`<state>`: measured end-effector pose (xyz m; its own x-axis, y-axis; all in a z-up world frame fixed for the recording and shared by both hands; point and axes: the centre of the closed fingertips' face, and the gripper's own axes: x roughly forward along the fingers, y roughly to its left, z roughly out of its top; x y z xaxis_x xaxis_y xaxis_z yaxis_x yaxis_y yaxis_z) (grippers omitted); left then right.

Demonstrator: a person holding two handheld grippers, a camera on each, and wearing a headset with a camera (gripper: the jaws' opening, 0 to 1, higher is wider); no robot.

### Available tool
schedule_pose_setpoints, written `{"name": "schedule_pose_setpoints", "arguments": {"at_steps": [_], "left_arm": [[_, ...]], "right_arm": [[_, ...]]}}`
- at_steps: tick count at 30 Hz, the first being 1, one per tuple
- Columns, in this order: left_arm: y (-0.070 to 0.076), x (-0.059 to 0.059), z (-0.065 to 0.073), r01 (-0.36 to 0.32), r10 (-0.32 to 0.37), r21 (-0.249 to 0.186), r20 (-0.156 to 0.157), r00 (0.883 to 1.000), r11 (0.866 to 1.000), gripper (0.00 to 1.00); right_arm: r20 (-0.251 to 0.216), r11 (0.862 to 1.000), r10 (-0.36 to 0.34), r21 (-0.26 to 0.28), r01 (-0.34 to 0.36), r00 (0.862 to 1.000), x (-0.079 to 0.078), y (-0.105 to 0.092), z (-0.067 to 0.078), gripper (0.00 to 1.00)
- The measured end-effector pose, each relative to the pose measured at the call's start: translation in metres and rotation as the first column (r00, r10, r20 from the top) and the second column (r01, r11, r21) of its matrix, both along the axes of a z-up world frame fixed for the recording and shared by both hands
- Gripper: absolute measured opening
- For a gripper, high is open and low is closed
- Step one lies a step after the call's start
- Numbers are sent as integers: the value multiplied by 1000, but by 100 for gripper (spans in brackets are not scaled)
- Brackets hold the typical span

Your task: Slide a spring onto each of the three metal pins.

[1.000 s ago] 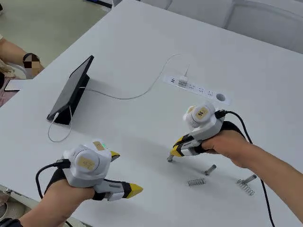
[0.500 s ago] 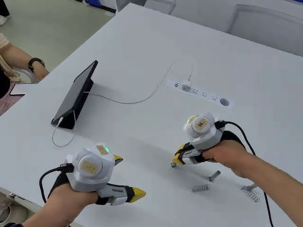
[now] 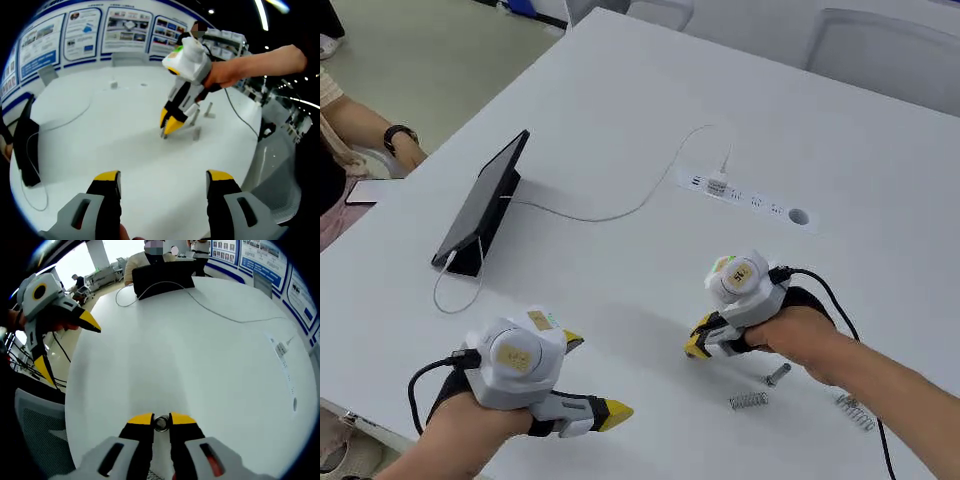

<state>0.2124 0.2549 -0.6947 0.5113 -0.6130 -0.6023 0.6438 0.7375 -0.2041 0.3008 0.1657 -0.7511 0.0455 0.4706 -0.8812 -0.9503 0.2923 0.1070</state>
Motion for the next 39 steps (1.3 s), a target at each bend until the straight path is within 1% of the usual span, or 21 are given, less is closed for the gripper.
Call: {"name": "schedule_pose_setpoints", "arguments": {"at_steps": [5, 10, 13, 14, 15, 19, 23, 26, 28, 31, 35, 37, 39], "left_arm": [[0, 0, -1, -1, 1, 1, -3, 1000, 1000, 70], [0, 0, 0, -1, 1, 4, -3, 1000, 1000, 70], [-1, 2, 1, -1, 1, 2, -2, 1000, 1000, 70], [-1, 2, 2, 0, 0, 1, -1, 1000, 1000, 70], [-1, 2, 2, 0, 0, 1, 0, 1000, 1000, 70], [-2, 3, 4, 6, -6, 4, 2, 1000, 1000, 70], [-3, 3, 5, 10, -10, 5, 2, 1000, 1000, 70], [-4, 2, 5, 13, -13, 4, -1, 1000, 1000, 70], [-5, 2, 5, 14, -14, 2, -2, 1000, 1000, 70], [-8, 1, 6, 16, -16, -1, -4, 1000, 1000, 70], [-10, 1, 8, 24, -24, -2, -6, 1000, 1000, 70], [-12, 1, 10, 33, -33, -3, -7, 999, 999, 70], [-12, 1, 11, 44, -44, 6, -3, 999, 999, 70]], "right_arm": [[-1, 1000, -5, 2, 5, 1000, 0, -1, -5, 14], [-2, 1000, -8, 9, 8, 1000, 0, -1, -6, 14], [0, 1000, -11, 8, 11, 1000, -1, -2, -6, 19], [-18, 1000, -11, 15, 11, 1000, -4, -2, -4, 22], [-20, 1000, -12, 17, 13, 1000, -5, -3, -3, 24], [2, 1000, -14, 27, 14, 1000, -6, -7, 3, 28], [13, 999, -25, 44, 24, 1000, -9, -11, 10, 36], [34, 998, -40, 48, 38, 999, -10, -16, 15, 43], [40, 997, -52, 53, 50, 998, -11, -19, 17, 46], [50, 994, -78, 79, 74, 996, -15, -22, 24, 48], [65, 989, -115, 103, 108, 991, -16, -29, 31, 52], [78, 985, -137, 119, 127, 988, -16, -33, 37, 53], [86, 979, -159, 140, 146, 983, -16, -36, 44, 55]]}}
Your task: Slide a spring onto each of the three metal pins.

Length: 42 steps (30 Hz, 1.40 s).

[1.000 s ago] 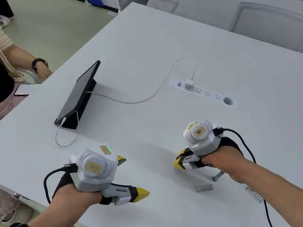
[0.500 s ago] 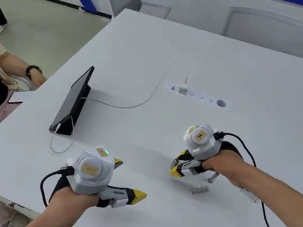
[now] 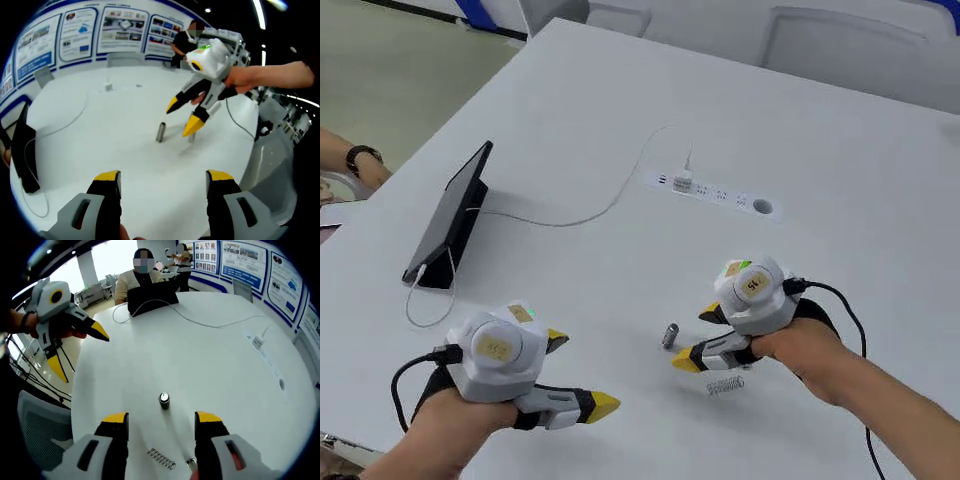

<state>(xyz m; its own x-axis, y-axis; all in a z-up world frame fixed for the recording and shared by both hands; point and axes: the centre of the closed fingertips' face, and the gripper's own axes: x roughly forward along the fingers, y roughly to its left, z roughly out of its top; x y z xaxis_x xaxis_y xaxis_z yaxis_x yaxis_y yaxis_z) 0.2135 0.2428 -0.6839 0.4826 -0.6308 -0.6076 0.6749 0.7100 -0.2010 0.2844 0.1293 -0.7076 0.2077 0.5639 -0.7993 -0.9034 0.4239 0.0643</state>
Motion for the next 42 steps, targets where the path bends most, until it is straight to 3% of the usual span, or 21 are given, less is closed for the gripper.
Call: {"name": "schedule_pose_setpoints", "arguments": {"at_steps": [8, 20, 28, 35, 42], "left_arm": [[1, 2, 2, 5, -5, 2, 1, 1000, 1000, 70], [0, -1, 1, 11, -11, 5, -7, 1000, 1000, 71], [-4, 2, 2, 13, -13, 0, -2, 1000, 1000, 72], [-13, 1, 1, 29, -29, -5, -5, 1000, 1000, 72], [-16, 2, 3, 35, -35, -9, -3, 999, 999, 72]], "right_arm": [[15, 993, -85, 81, 84, 996, -4, -13, 21, 61], [39, 978, -157, 149, 149, 987, -21, -33, 44, 68], [21, 956, -229, 194, 221, 973, -37, -44, 41, 69], [-19, 941, -274, 202, 272, 961, -54, -55, 24, 71], [-31, 913, -338, 232, 335, 941, -57, -66, 18, 71]]}}
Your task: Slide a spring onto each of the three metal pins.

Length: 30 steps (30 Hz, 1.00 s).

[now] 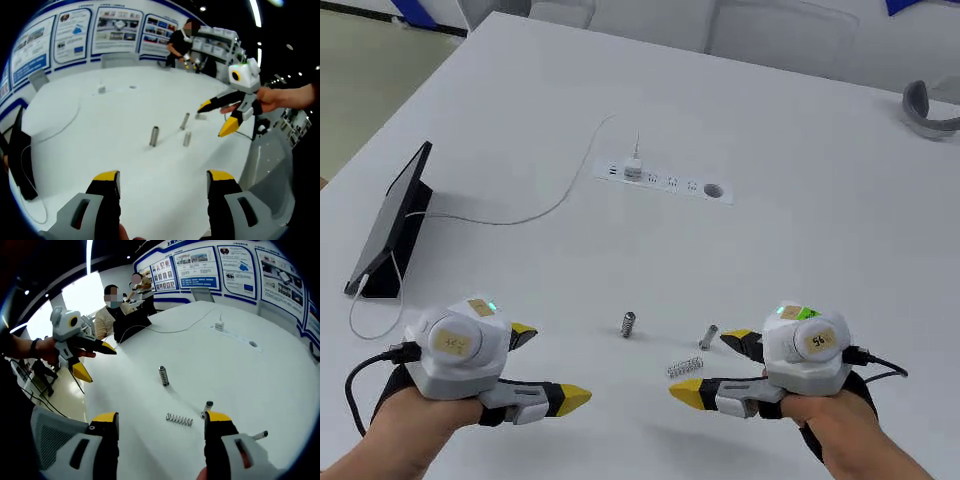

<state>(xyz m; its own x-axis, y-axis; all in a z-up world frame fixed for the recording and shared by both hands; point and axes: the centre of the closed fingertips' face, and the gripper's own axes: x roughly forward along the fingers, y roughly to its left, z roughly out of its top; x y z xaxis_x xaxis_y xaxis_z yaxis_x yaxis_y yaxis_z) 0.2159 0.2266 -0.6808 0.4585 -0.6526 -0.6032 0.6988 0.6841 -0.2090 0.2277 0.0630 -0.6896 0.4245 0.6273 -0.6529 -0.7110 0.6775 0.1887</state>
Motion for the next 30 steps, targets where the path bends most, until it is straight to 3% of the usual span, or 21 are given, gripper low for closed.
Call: {"name": "schedule_pose_setpoints", "arguments": {"at_steps": [5, 17, 23, 30], "left_arm": [[-1, 0, -2, 2, -2, -1, -7, 1000, 1000, 72], [-10, 4, 0, 26, -26, 0, -1, 1000, 1000, 72], [-21, 1, -3, 56, -56, 8, -10, 998, 998, 73], [-34, 3, 0, 75, -75, 3, -1, 997, 997, 73]], "right_arm": [[7, 998, -55, 30, 55, 998, 0, -7, 0, 71], [12, 991, -121, 58, 120, 993, -15, -22, 3, 77], [19, 983, -167, 76, 165, 986, -20, -37, 7, 79], [19, 980, -192, 61, 191, 981, -31, -53, 7, 81]]}}
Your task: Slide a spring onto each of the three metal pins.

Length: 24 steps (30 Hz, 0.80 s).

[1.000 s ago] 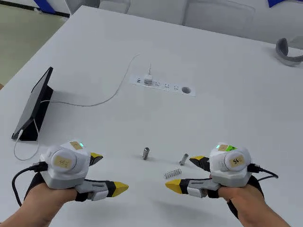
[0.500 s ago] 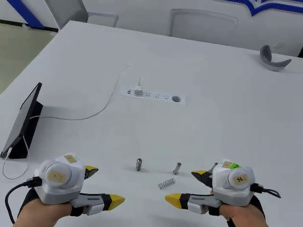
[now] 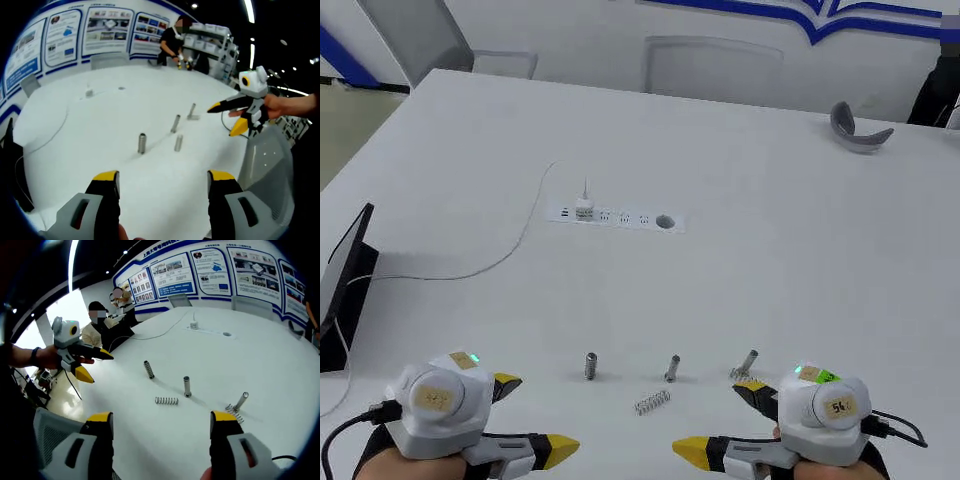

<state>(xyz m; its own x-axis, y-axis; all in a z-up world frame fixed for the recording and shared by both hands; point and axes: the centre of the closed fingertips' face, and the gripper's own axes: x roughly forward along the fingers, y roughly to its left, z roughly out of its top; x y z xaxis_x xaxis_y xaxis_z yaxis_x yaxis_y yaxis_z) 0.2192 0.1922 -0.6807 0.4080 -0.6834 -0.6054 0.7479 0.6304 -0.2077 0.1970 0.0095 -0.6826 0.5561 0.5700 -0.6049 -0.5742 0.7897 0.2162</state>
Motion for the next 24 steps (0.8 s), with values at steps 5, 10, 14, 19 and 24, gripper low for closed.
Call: {"name": "schedule_pose_setpoints", "arguments": {"at_steps": [5, 10, 14, 19, 24], "left_arm": [[-6, -1, -1, 2, -2, -3, -2, 1000, 1000, 73], [-14, -2, -3, 2, -3, -10, -9, 1000, 1000, 73], [-20, -3, -3, 4, -4, -12, -11, 1000, 1000, 72], [-30, -3, -7, 19, -19, -7, -16, 1000, 1000, 72], [-42, -2, -7, 31, -31, -12, -16, 999, 999, 71]], "right_arm": [[2, 1000, -26, 15, 26, 1000, -3, -9, 2, 82], [3, 998, -57, 40, 57, 998, -5, -16, 1, 84], [2, 997, -67, 44, 66, 998, -7, -18, 0, 84], [8, 995, -80, 57, 79, 997, -8, -23, 3, 84], [-1, 994, -93, 61, 93, 996, -13, -30, 1, 85]]}}
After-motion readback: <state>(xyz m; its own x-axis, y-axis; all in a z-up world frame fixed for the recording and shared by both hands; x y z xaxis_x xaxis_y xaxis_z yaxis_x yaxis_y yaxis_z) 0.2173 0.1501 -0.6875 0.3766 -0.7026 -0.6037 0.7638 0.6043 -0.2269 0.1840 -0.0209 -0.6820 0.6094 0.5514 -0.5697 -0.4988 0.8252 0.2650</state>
